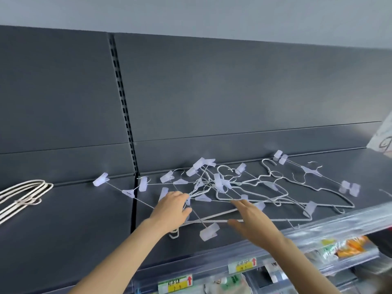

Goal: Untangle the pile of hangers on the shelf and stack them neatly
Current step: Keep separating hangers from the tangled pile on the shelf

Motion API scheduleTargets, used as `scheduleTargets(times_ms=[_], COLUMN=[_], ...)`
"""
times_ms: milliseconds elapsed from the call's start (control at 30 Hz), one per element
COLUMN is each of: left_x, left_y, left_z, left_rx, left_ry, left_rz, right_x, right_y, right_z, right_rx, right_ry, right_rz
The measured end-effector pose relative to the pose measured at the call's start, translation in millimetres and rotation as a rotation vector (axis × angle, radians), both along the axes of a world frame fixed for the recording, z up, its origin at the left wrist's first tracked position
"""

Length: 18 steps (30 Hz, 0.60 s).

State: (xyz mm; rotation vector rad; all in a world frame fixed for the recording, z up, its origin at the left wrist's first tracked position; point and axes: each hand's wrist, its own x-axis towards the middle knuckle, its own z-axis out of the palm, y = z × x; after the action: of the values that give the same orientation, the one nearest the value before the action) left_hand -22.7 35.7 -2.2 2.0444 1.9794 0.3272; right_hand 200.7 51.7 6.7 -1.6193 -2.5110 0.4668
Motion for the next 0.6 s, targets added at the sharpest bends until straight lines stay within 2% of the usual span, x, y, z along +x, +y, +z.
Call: scheduleTargets(times_ms=[300, 467, 533, 600], left_x=[-1, 5, 7, 3], left_y=[45, 67, 72, 75], left_z=[-15, -28, -30, -32], left_rx=[0.002, -0.102, -0.077, -0.039], left_ry=[0.003, 0.207, 0.275, 0.262], left_rz=[0.031, 0.068, 0.076, 0.096], right_x=[1, -13, -23, -33], right_y=[36, 65, 77, 87], right_z=[-3, -8, -12, -18], right_rx=[0.027, 0.014, 0.012, 0.009], right_ry=[0.033, -0.002, -0.038, -0.098], right_rz=[-0.061, -0.079, -0.072, -0.054])
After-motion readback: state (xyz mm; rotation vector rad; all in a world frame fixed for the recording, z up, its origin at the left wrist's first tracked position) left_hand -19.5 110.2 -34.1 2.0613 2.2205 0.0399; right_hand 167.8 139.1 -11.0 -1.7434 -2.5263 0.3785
